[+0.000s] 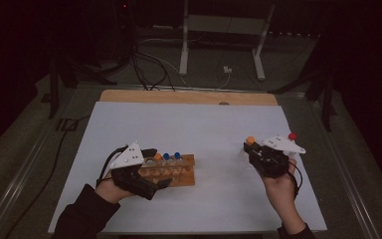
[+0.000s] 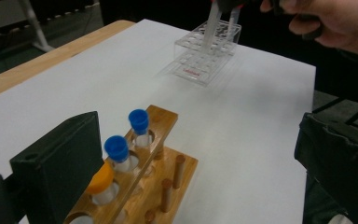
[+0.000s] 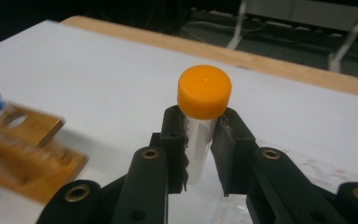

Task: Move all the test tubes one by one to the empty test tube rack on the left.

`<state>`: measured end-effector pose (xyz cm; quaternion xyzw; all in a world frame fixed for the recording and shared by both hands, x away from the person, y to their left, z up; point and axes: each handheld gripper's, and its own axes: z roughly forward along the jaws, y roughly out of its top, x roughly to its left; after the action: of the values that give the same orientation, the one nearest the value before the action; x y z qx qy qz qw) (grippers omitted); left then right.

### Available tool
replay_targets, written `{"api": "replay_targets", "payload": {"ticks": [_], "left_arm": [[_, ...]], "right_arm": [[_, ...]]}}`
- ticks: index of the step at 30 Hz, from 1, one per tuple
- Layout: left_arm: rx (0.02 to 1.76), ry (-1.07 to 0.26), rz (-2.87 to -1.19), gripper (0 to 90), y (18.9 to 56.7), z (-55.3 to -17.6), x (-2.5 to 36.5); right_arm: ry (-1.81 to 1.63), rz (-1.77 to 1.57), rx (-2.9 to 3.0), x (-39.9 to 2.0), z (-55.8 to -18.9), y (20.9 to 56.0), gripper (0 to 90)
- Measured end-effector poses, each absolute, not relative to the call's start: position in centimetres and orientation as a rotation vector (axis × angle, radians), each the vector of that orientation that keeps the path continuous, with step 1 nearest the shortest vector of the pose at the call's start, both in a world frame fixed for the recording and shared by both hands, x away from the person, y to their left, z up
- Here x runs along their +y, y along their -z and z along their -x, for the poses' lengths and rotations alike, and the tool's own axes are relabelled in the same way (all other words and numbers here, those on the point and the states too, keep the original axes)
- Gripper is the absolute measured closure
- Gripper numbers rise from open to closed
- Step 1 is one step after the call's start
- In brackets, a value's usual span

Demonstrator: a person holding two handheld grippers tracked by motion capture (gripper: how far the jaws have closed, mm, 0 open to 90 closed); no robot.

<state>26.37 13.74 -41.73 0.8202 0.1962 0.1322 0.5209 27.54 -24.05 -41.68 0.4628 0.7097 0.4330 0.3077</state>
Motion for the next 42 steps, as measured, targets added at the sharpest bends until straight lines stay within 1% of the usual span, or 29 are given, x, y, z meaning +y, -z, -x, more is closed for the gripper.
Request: {"api": "replay_targets", "payload": {"ticks": [12,24,28,31,34,37,40,41,42], "left_arm": [[0.424,-0.272,-1.970,4.4,41.1,-26.6,12.1],[0.342,-0.212,-1.977,8.2,40.3,-27.2,8.5],[0.317,-0.184,-1.970,16.1,40.3,-27.4,7.4],[0.311,-0.167,-1.972,17.6,40.4,-27.6,6.3],[0.298,-0.147,-1.976,22.6,40.5,-27.7,5.2],[0.288,-0.126,-1.983,31.6,40.7,-27.9,4.1],[0.287,-0.117,-1.988,35.8,41.0,-28.2,3.1],[0.291,-0.122,-1.989,39.5,41.1,-28.3,2.8],[0.291,-0.126,-1.989,40.5,41.2,-28.3,2.6]], "right_arm": [[-1.181,-1.125,2.027,-21.6,-25.1,43.1,74.1],[-1.191,-1.031,2.121,-19.4,-23.5,43.9,74.2],[-1.197,-1.013,2.135,-19.1,-23.3,44.1,74.1],[-1.202,-1.002,2.143,-18.9,-23.1,44.0,74.2],[-1.205,-0.989,2.150,-18.7,-23.0,44.1,74.1],[-1.204,-0.977,2.159,-18.5,-22.9,44.2,74.1],[-1.204,-0.971,2.163,-18.3,-22.8,44.2,74.1],[-1.205,-0.964,2.164,-18.3,-22.8,44.2,74.2],[-1.206,-0.964,2.164,-18.3,-22.8,44.2,74.2]]}}
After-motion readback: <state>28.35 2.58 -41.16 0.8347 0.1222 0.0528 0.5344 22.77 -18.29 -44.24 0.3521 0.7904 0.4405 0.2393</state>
